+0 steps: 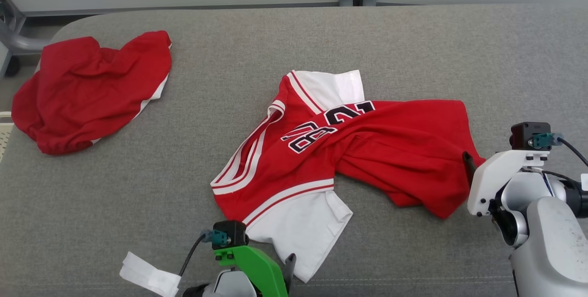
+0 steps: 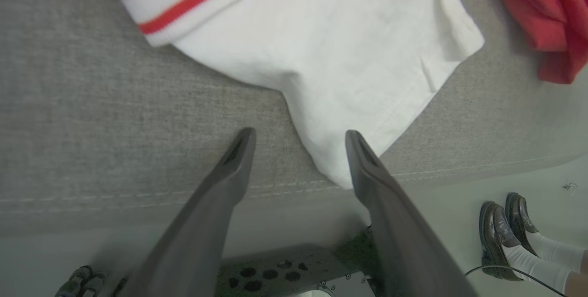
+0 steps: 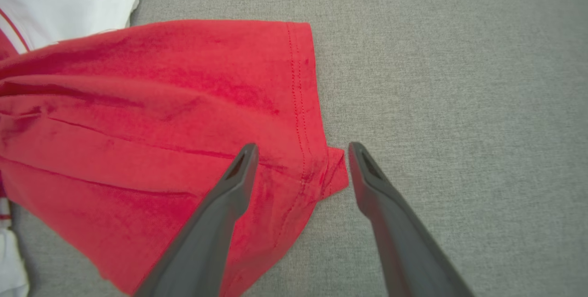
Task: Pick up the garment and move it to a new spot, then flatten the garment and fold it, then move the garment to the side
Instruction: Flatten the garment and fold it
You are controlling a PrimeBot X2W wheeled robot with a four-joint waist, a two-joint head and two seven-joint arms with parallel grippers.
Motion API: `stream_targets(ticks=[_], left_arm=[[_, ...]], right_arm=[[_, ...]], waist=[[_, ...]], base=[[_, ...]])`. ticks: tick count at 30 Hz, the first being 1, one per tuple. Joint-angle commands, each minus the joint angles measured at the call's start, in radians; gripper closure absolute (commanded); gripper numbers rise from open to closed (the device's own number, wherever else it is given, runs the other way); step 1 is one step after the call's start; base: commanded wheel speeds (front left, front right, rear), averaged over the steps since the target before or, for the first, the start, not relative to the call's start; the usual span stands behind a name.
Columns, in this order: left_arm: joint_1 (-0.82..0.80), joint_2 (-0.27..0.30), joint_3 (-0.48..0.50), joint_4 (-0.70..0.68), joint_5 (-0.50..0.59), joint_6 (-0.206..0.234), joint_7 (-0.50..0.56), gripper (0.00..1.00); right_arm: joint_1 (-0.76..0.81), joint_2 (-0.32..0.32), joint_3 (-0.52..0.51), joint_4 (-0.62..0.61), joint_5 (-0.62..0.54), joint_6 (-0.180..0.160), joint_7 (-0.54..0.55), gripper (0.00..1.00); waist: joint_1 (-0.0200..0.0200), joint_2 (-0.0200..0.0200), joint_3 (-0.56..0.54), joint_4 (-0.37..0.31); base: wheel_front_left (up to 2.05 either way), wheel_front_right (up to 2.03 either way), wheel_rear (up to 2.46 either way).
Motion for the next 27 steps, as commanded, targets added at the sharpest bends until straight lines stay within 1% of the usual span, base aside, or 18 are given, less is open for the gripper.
stream_targets(ticks=[1, 10, 15, 20, 27], left_arm=[[-0.018, -0.002, -0.005, 0.009, -0.009, 0.005, -0.002, 0.00], [-0.025, -0.004, -0.050, 0.039, -0.056, 0.015, 0.021, 0.00], [-0.024, -0.005, -0.089, 0.034, -0.073, 0.006, 0.034, 0.00], [-0.025, -0.004, -0.131, 0.010, -0.099, 0.019, 0.042, 0.00], [-0.050, -0.004, -0.147, 0.006, -0.112, 0.026, 0.032, 0.00]], right_arm=[[-0.015, 0.003, -0.004, 0.007, -0.002, 0.000, -0.005, 0.00], [-0.012, 0.021, 0.006, 0.037, 0.007, 0.000, 0.017, 0.00], [-0.018, 0.028, -0.002, 0.042, 0.013, 0.000, 0.027, 0.00], [-0.032, 0.035, -0.030, 0.038, 0.040, 0.000, 0.045, 0.00], [-0.048, 0.042, -0.082, 0.045, 0.053, 0.000, 0.081, 0.00]], waist=[[0.0000, 0.0000, 0.014, -0.005], [0.0000, 0.0000, 0.040, -0.005], [0.0000, 0.0000, 0.046, -0.005], [0.0000, 0.0000, 0.048, -0.002], [0.0000, 0.0000, 0.053, -0.001]], base=[[0.00, 0.00, 0.00], [0.00, 0.00, 0.00], [0.00, 0.00, 0.00], [0.00, 0.00, 0.00], [0.00, 0.00, 0.00]])
